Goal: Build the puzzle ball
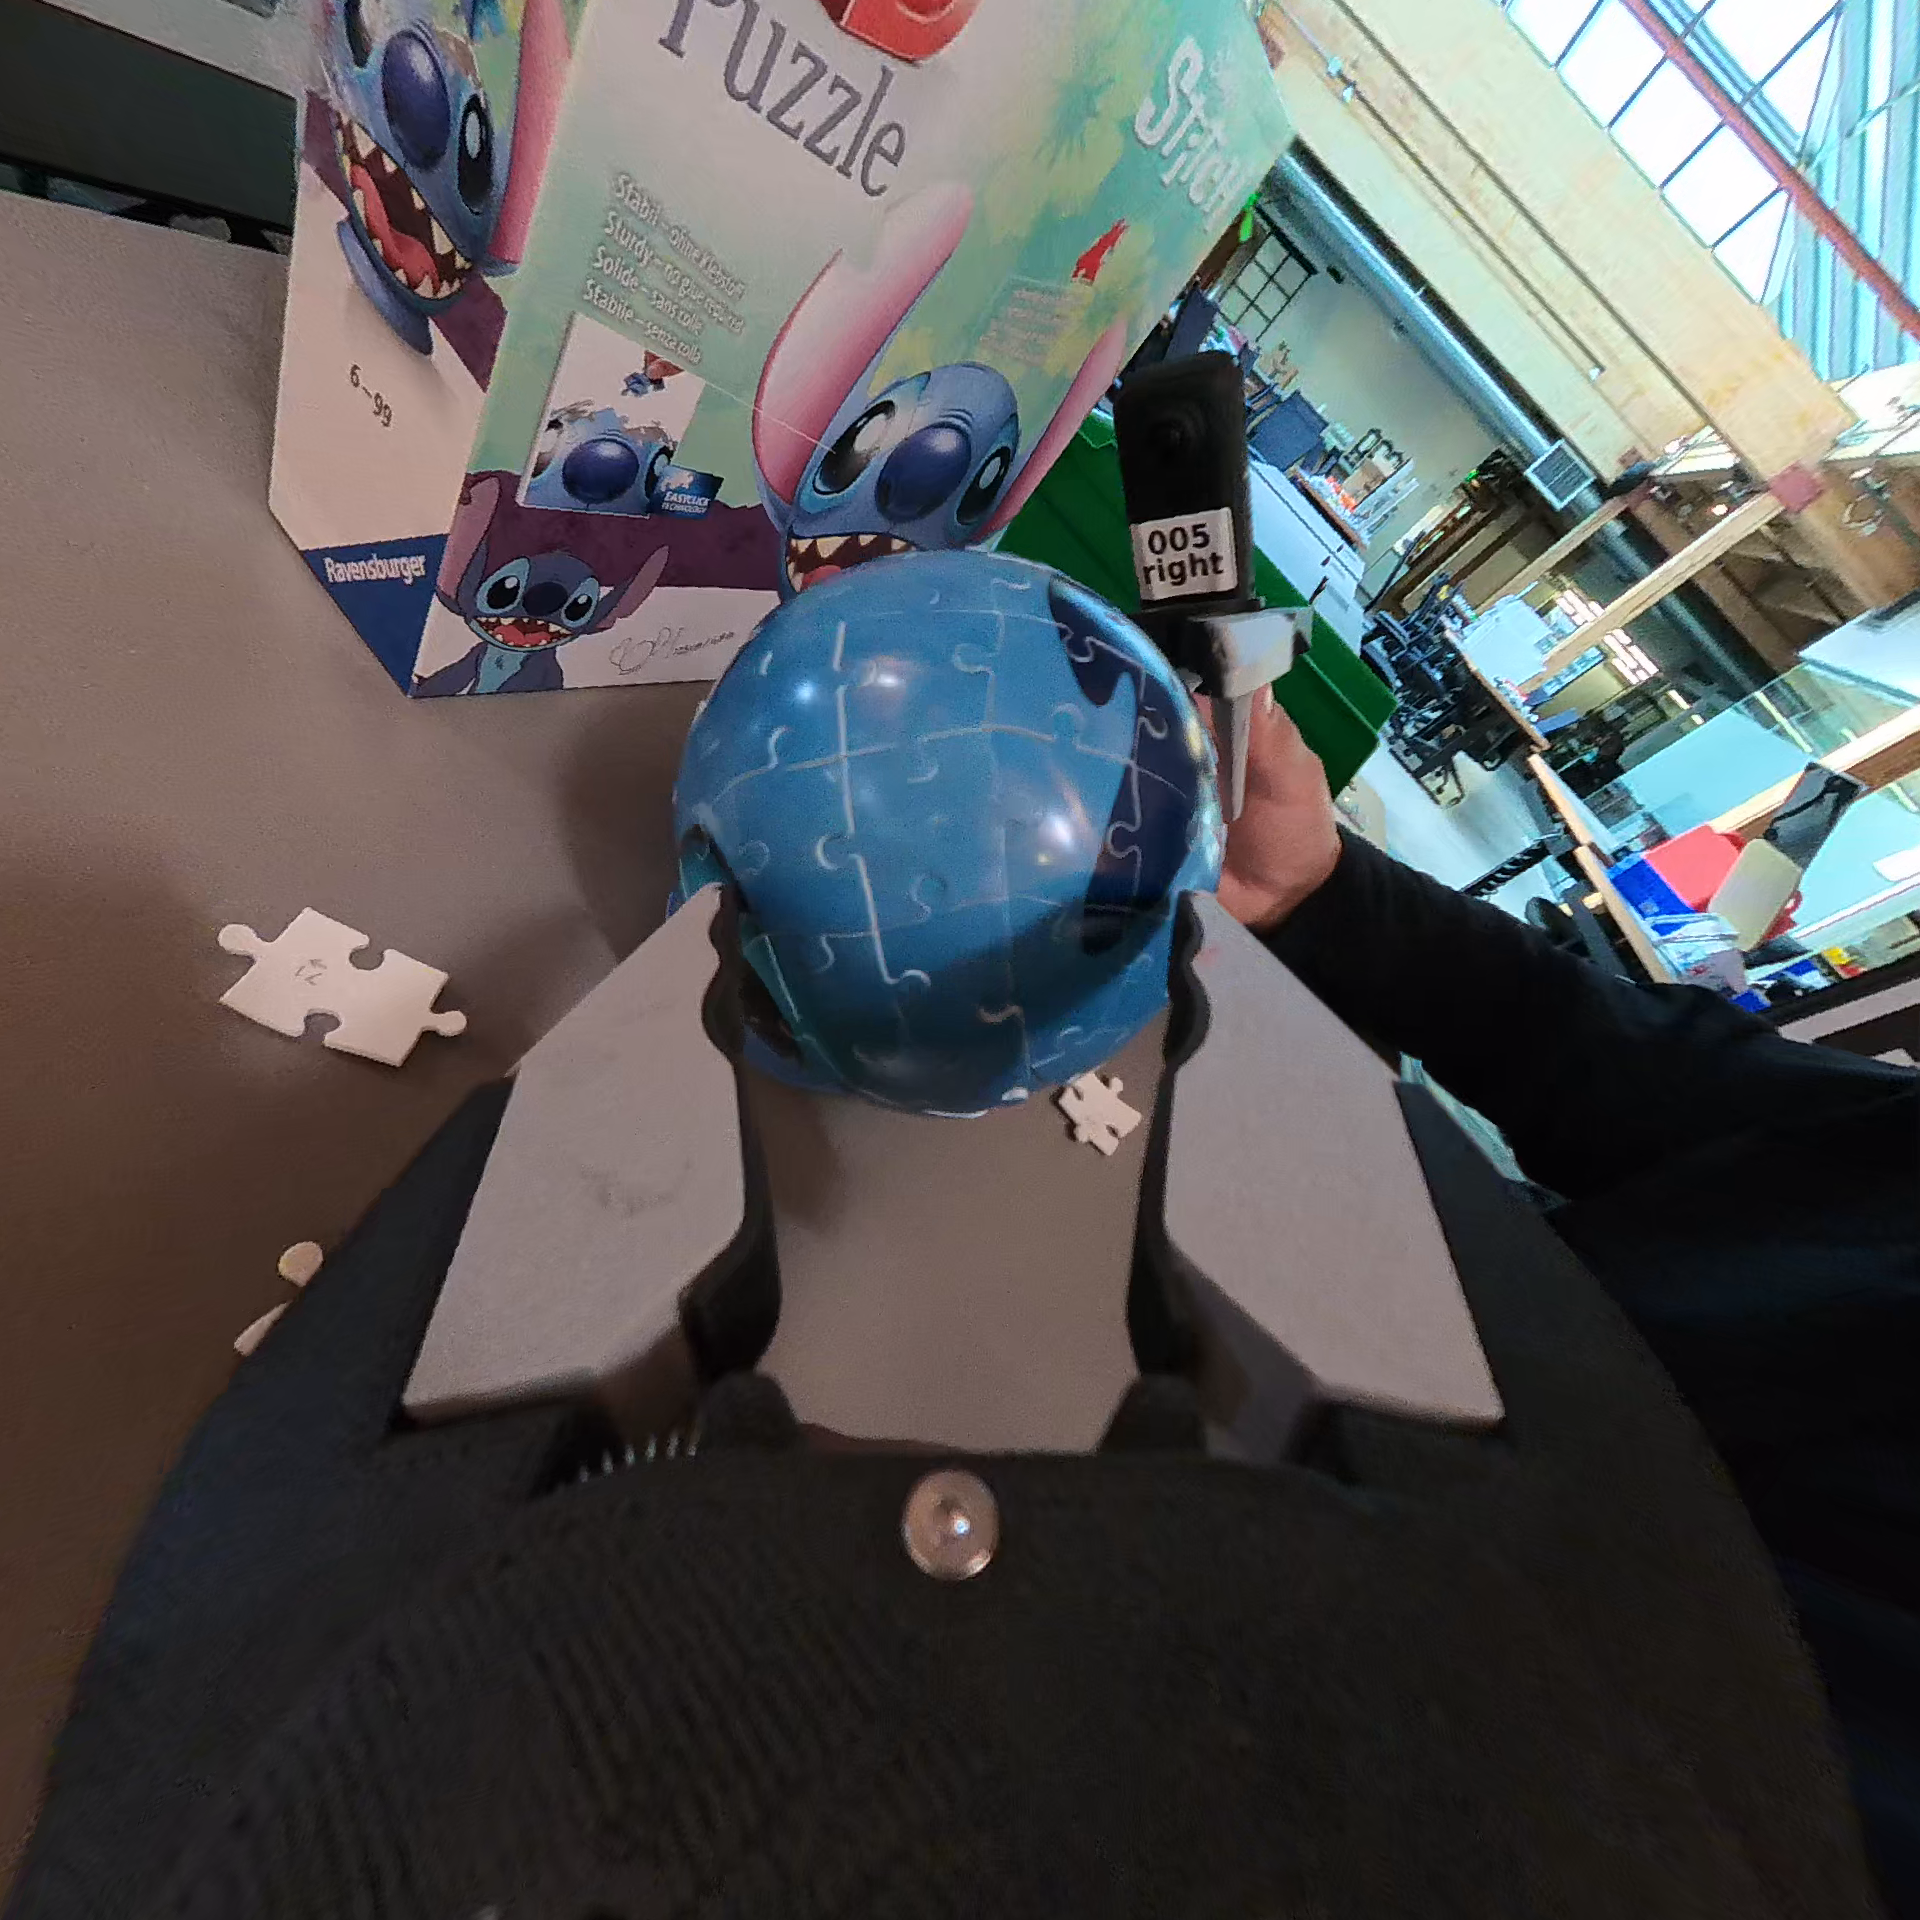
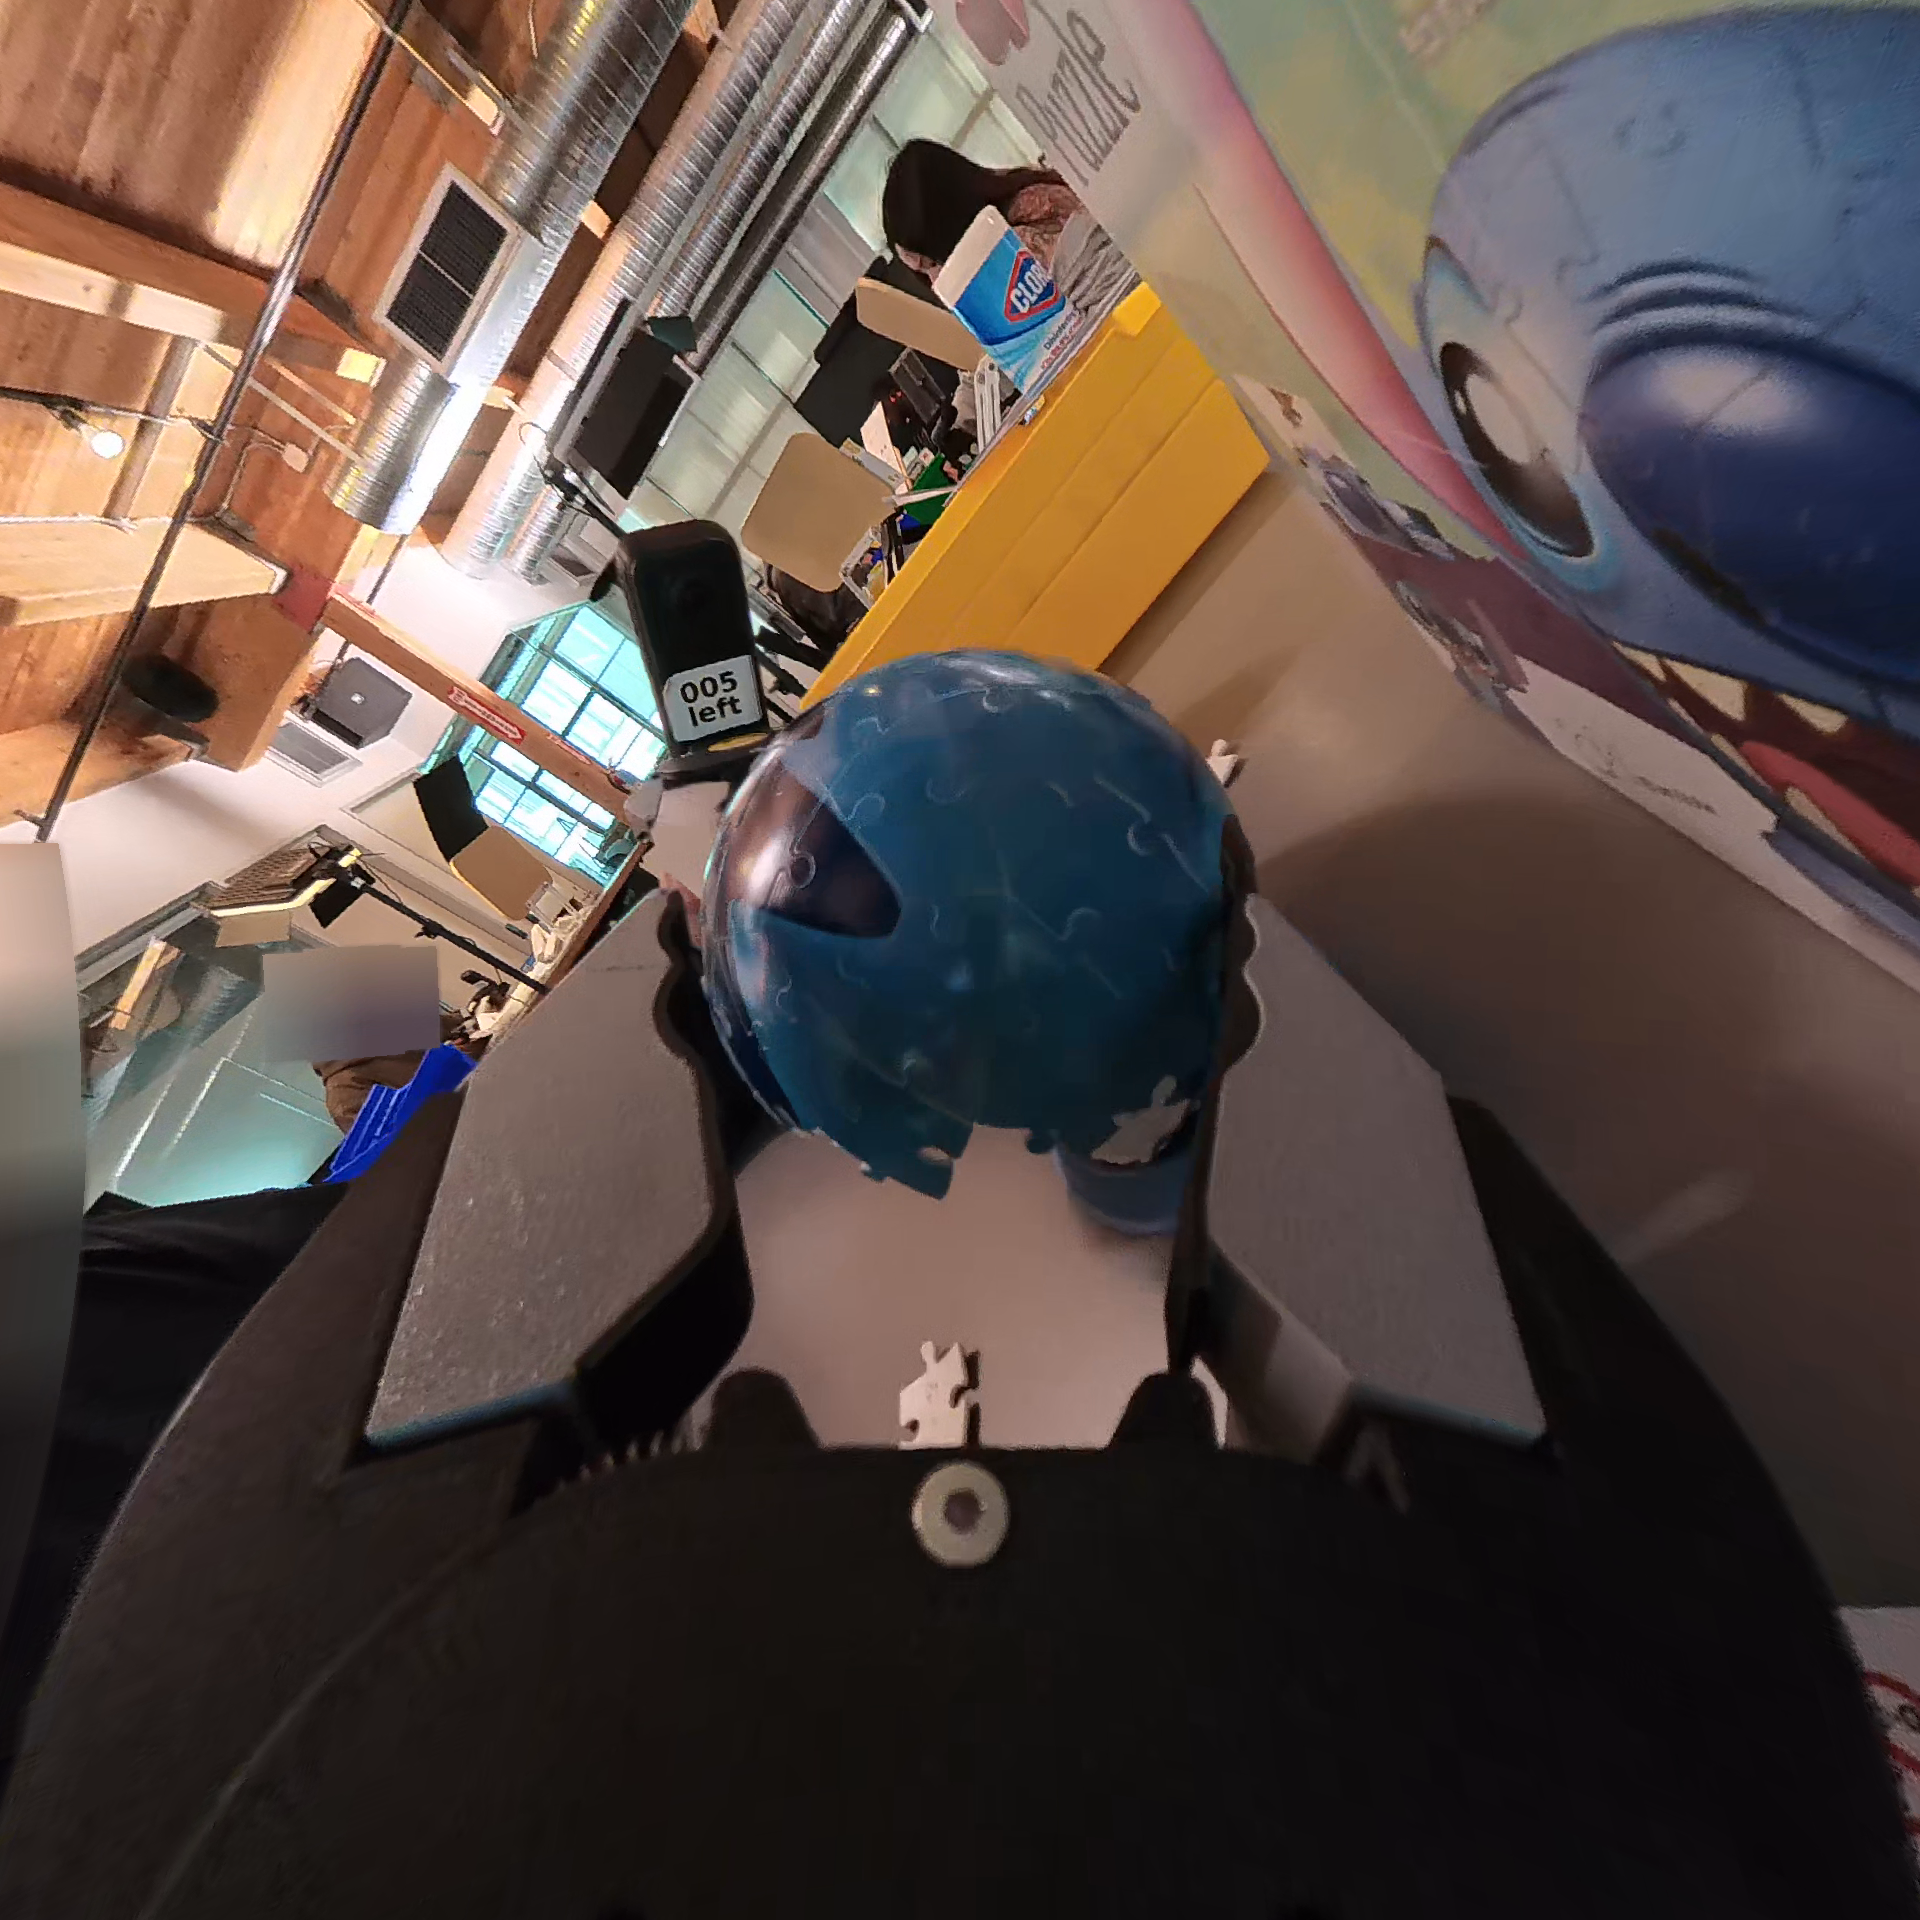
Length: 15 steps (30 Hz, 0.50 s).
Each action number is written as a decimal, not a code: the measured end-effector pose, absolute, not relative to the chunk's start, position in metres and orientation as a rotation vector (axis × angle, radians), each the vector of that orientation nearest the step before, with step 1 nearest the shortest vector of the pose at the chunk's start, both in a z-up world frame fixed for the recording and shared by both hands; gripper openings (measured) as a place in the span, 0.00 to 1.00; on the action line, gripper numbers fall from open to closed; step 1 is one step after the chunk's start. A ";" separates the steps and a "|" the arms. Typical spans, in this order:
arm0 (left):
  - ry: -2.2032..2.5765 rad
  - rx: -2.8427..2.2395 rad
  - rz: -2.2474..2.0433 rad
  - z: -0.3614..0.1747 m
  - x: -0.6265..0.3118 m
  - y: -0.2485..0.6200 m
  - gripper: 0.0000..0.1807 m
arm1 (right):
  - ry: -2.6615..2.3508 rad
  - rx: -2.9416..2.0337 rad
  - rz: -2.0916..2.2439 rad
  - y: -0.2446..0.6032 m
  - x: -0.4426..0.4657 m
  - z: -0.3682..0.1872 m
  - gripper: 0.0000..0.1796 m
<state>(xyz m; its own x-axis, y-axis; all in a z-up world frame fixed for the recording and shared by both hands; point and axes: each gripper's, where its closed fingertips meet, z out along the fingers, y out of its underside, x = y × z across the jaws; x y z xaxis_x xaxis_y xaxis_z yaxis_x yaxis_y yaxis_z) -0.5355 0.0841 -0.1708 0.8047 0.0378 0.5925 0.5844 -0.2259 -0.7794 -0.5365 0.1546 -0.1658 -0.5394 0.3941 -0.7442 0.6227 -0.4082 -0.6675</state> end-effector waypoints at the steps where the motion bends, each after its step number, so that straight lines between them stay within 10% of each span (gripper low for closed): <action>1: -0.488 -1.738 -0.551 -0.171 -0.536 0.084 0.43 | 1.607 1.424 -2.066 0.155 -0.537 -0.168 0.55; 15: -0.507 -1.795 -0.400 -0.174 -0.538 0.083 0.48 | 1.630 1.358 -2.082 0.158 -0.535 -0.173 0.53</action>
<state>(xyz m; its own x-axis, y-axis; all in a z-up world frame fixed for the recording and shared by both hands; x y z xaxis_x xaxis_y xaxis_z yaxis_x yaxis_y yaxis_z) -0.5375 0.0828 -0.1736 0.8473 0.1349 0.5137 0.5310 -0.2364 -0.8138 -0.5352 0.1581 -0.1729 -0.5714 0.3793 -0.7278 0.6156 -0.3884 -0.6857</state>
